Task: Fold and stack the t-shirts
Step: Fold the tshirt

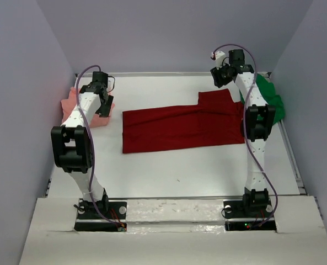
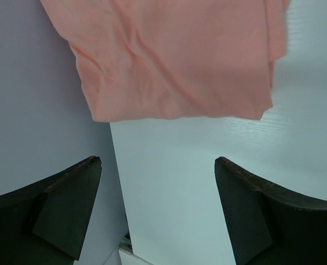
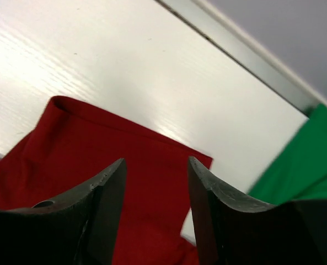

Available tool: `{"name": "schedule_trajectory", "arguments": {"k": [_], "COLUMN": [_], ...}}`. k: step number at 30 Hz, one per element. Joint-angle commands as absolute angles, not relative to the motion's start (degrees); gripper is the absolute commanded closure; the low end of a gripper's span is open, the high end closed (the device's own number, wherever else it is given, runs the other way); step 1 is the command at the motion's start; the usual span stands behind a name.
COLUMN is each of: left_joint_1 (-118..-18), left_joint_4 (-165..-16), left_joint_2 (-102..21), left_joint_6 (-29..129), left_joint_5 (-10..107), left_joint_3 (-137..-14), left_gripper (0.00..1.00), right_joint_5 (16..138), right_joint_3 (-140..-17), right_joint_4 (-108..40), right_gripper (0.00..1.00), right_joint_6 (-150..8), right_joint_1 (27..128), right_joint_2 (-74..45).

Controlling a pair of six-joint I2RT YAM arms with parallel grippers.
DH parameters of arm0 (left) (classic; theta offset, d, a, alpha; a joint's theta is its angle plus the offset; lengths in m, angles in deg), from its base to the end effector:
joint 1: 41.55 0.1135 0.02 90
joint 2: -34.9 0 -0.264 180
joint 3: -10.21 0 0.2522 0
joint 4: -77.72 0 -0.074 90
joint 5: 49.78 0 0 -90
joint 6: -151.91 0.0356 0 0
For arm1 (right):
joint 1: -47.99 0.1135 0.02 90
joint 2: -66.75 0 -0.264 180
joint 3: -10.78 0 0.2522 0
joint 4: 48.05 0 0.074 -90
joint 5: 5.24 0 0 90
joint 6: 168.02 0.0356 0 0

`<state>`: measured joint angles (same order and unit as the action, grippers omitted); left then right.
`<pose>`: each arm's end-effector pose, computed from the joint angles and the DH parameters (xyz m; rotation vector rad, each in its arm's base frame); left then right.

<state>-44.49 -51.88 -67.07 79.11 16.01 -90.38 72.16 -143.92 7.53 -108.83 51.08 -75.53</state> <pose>0.3930 -0.0056 0.2820 0.2502 2.4550 0.6296 0.5532 0.0376 0.2549 -0.7754 2.1672 0.0079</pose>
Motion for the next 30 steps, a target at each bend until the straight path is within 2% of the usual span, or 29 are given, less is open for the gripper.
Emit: {"name": "schedule_trajectory", "arguments": {"k": [1,11,30], "left_joint_1": [-45.0,-44.3,-45.1], "left_joint_4": [-52.2,-52.0,-51.4], "left_joint_2": [-66.4,-68.9,-69.4], "left_joint_6": [78.7,78.6,78.5], "left_joint_5": [14.8,13.7,10.9], "left_joint_3": [-88.3,-88.0,-86.3], "left_gripper": [0.04,0.04,0.03], "right_joint_5": [64.5,61.6,63.0], "right_joint_3": [-144.8,-140.1,-144.0], "right_joint_4": [8.3,8.8,10.6], "right_gripper": [0.47,0.47,0.47], "right_joint_6": [-105.6,-106.6,-107.9], "right_joint_1": [51.1,51.1,51.1], "right_joint_2": [-76.2,-78.4,-83.7]}}
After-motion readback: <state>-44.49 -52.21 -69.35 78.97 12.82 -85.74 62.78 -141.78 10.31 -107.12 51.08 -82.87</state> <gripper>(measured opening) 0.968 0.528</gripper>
